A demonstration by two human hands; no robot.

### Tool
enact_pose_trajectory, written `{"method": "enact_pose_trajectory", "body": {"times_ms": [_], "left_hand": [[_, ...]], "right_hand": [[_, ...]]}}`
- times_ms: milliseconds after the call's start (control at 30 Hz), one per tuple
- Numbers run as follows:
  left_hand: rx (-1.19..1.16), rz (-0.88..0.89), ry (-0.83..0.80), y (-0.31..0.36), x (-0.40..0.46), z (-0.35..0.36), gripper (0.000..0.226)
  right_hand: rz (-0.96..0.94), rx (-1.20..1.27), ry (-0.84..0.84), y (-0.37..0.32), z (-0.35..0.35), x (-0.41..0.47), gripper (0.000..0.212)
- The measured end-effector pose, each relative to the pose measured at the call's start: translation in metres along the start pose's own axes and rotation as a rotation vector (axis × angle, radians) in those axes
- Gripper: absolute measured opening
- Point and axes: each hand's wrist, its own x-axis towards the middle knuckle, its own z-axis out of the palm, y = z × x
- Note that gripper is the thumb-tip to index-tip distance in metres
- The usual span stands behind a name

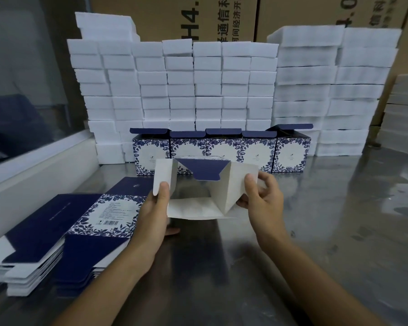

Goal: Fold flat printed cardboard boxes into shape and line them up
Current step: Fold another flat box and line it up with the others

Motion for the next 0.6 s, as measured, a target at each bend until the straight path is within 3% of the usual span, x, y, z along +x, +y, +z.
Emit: {"method": "enact_pose_trajectory", "body": {"times_ms": [133,200,300,467,600], "left_hand": [[0.103,0.098,0.089,0.0,-0.001,-0.003,0.024],[0.213,0.2,0.146,0.001,0.0,-0.005,0.025],[0.193,0.217,0.191,0.004,0.001,-0.005,0.025],[0.109,0.198,0.207,0.004,0.007,-0.01,0.02],[-0.015,0.169,0.218,0.005,0.012,-0.011,0.014]], "right_hand": [[-0.031,0.065,0.112,0.003,-0.003,0.005,0.021],[-0.056,0.046,0.112,0.002,-0.006,0.007,0.021],[-0.09,-0.019,0.072,0.002,-0.01,0.008,0.021],[-0.128,-0.152,-0.082,0.007,-0.009,0.008,0.044],[-0.162,-0.416,-0.348,0.014,-0.015,0.006,0.073]]}}
